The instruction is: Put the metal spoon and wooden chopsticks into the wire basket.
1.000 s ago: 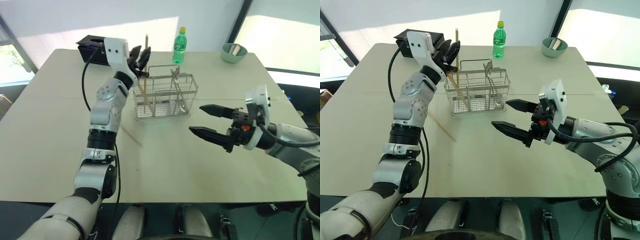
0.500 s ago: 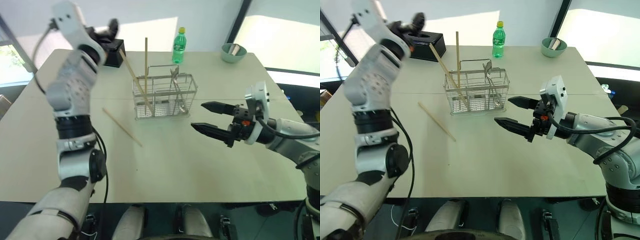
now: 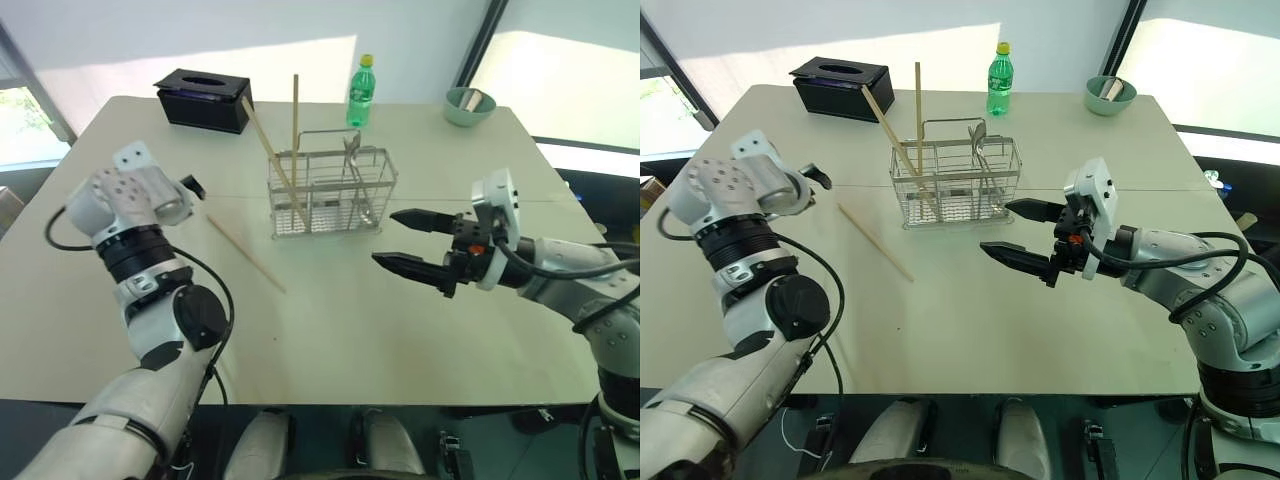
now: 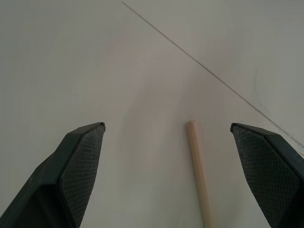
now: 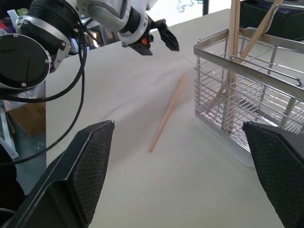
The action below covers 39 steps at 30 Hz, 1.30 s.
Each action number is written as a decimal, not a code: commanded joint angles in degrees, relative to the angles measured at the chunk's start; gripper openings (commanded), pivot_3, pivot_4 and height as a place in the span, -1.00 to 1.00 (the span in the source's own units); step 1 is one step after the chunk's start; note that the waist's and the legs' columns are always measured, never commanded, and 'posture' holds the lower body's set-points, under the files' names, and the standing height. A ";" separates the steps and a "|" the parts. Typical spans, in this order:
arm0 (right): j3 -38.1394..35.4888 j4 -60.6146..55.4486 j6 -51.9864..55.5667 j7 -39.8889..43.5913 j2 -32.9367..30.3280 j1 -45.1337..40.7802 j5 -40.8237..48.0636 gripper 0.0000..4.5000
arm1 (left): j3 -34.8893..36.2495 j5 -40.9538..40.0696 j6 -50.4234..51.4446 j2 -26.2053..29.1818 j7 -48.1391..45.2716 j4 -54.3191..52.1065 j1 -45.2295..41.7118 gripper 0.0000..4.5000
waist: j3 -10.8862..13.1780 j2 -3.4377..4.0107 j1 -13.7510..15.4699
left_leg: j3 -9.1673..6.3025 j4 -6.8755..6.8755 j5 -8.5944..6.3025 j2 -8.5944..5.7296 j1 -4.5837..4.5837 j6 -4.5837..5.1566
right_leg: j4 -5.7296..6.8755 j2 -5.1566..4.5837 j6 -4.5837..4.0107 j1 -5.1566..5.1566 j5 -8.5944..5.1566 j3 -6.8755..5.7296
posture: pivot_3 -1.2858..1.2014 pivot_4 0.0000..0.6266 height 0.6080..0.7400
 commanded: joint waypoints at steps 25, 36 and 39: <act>-4.15 -5.10 -1.22 -5.55 1.42 2.77 3.55 1.00 | -7.97 -0.06 -24.05 5.96 -4.61 32.62 -4.21 -1.00 | -0.33 0.54 0.02 | 0.02 0.01 -0.15 -0.04 0.07 0.31 | 0.06 -0.06 0.00 0.08 0.00 0.00 | 0.03 -0.52 -0.10; -3.42 -3.67 0.53 -5.61 1.32 0.13 4.98 1.00 | -17.05 0.68 -45.68 16.28 -26.04 20.07 -6.26 -1.00 | -0.20 0.37 -0.22 | 0.07 -0.05 -0.01 0.05 -0.07 0.05 | 0.03 -0.02 -0.03 -0.16 0.02 0.03 | 0.03 -0.52 -0.10; -3.74 -3.80 0.99 -7.11 1.92 0.03 5.92 1.00 | -18.63 -0.19 -58.35 18.06 -33.85 11.52 -6.89 -1.00 | -0.20 0.34 0.08 | 0.06 -0.03 0.01 0.04 -0.11 0.01 | -0.06 -0.05 -0.09 -0.14 0.06 0.02 | 0.03 -0.52 -0.10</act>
